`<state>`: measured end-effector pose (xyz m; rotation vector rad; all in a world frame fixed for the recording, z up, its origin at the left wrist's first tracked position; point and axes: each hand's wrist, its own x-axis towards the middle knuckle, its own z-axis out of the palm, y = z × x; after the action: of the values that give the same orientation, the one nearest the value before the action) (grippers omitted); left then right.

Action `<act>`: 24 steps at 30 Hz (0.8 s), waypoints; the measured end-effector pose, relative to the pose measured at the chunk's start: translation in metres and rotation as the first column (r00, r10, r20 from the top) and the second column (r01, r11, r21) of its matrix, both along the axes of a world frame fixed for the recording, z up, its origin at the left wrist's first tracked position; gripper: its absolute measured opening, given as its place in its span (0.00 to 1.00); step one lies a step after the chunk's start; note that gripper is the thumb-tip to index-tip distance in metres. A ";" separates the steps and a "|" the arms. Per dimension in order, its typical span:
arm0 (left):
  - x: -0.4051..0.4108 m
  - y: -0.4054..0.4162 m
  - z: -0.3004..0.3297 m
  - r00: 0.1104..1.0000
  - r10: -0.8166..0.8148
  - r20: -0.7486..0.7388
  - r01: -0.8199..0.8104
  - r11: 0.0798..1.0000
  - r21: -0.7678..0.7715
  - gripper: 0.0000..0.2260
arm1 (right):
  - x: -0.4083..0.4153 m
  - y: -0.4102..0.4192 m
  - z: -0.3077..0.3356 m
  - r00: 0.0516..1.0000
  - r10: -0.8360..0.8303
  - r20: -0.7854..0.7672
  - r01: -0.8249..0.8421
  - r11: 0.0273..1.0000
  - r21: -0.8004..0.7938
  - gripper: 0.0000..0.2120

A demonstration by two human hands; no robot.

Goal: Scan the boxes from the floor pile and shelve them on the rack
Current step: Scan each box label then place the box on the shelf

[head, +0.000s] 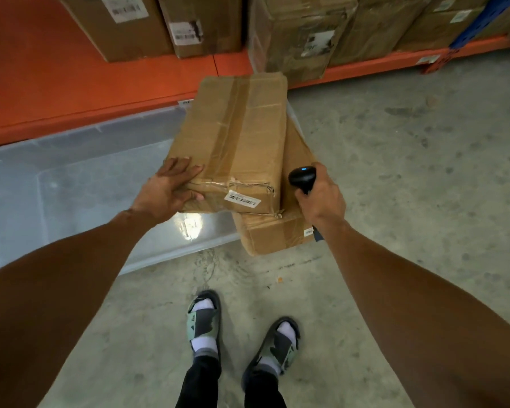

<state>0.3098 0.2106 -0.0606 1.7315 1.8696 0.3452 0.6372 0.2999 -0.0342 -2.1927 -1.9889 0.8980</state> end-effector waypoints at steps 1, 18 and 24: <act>-0.001 -0.002 -0.002 1.000 0.002 -0.006 -0.002 1.000 0.001 0.31 | -0.005 0.008 -0.002 0.998 0.024 0.056 -0.022 0.999 -0.025 0.31; -0.009 -0.005 -0.008 0.996 0.032 0.082 -0.031 0.999 -0.011 0.30 | -0.041 -0.033 0.011 0.991 -0.039 -0.128 0.074 0.957 0.280 0.37; -0.010 -0.008 -0.006 0.993 0.059 0.103 -0.058 0.998 -0.016 0.32 | -0.102 -0.059 0.015 0.886 -0.096 -0.454 0.176 0.975 0.138 0.33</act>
<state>0.3002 0.2026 -0.0669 1.6217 1.8464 0.4369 0.5350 0.2405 -0.0193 -1.8007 -1.6089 1.0447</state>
